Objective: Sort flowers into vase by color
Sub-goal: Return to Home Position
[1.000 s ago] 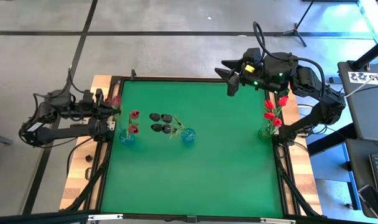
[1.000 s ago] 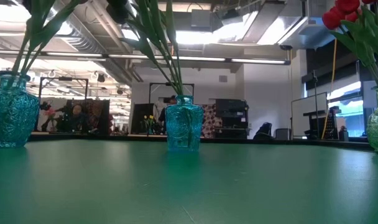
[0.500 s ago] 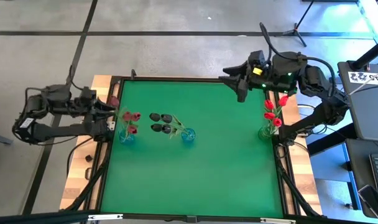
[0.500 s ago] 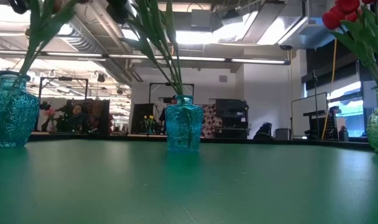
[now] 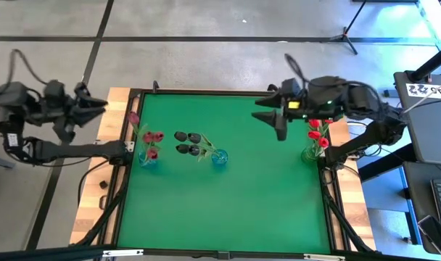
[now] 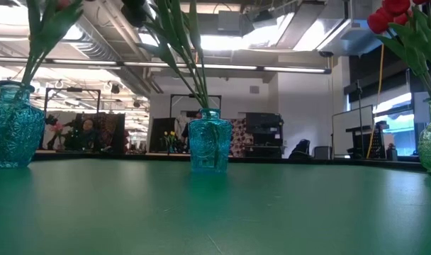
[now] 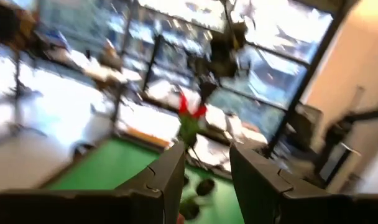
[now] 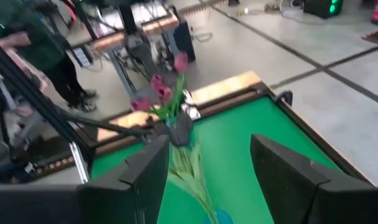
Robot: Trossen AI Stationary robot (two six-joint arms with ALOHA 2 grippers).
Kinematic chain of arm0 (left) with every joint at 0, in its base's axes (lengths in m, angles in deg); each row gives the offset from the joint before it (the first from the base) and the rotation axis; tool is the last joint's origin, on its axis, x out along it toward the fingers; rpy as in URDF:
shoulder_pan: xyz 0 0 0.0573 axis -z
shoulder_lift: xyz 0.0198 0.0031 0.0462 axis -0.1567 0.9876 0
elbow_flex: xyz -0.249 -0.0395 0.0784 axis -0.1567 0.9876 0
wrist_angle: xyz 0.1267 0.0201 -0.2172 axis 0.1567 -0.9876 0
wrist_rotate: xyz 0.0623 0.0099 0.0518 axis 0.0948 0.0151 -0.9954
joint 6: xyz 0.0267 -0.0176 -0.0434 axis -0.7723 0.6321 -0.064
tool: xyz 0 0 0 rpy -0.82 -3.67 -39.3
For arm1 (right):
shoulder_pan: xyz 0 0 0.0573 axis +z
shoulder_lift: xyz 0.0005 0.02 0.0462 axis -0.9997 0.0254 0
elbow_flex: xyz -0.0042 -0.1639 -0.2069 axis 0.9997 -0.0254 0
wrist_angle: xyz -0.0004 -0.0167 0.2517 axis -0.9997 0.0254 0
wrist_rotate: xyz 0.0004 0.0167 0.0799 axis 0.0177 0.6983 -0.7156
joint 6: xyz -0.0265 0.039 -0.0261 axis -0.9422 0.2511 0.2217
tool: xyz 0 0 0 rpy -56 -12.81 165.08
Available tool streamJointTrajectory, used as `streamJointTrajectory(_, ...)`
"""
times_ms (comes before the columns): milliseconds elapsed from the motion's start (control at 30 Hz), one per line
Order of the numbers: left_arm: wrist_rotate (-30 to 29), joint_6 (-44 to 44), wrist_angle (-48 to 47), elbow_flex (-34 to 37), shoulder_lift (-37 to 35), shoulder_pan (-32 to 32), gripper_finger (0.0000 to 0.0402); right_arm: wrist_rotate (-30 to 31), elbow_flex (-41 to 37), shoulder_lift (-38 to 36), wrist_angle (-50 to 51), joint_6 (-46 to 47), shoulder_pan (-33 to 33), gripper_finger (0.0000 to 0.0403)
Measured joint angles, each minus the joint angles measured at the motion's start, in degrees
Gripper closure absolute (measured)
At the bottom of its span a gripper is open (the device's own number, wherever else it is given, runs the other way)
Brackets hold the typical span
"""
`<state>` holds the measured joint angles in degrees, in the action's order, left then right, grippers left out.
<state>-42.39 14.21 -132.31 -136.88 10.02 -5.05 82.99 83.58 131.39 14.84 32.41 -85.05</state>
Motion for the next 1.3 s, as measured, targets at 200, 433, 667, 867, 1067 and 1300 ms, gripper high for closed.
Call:
streamJointTrajectory(200, -6.3, -0.1, 0.5, -2.9, -0.7, 0.0, 0.0278, -1.1, -6.1, 0.0, -2.9, -5.7, -2.5, 0.0178)
streamJointTrajectory(433, -5.5, 0.3, 5.6, -4.7, -0.7, 0.0, 0.0278, 1.1, -9.1, -3.0, -8.8, -16.9, -7.1, 0.0194)
streamJointTrajectory(667, -2.9, -6.9, 4.3, -0.8, -0.7, 0.0, 0.0278, 1.9, -19.8, -19.2, -19.0, -24.6, -7.2, 0.0265)
streamJointTrajectory(867, 2.3, -15.7, 5.2, 3.8, -0.7, 0.0, 0.0278, -1.3, -44.0, -35.1, -40.3, -25.1, -7.2, 0.0318)
streamJointTrajectory(1067, 3.7, -18.8, 5.3, 5.8, -0.8, 0.0, 0.0278, -2.8, -60.0, -45.9, -54.8, -18.0, -4.7, 0.0357)
streamJointTrajectory(1300, 5.9, -17.8, 7.2, 11.3, -1.2, 0.0, 0.0278, -0.2, -63.7, -48.9, -58.0, -17.9, 8.3, 0.0396)
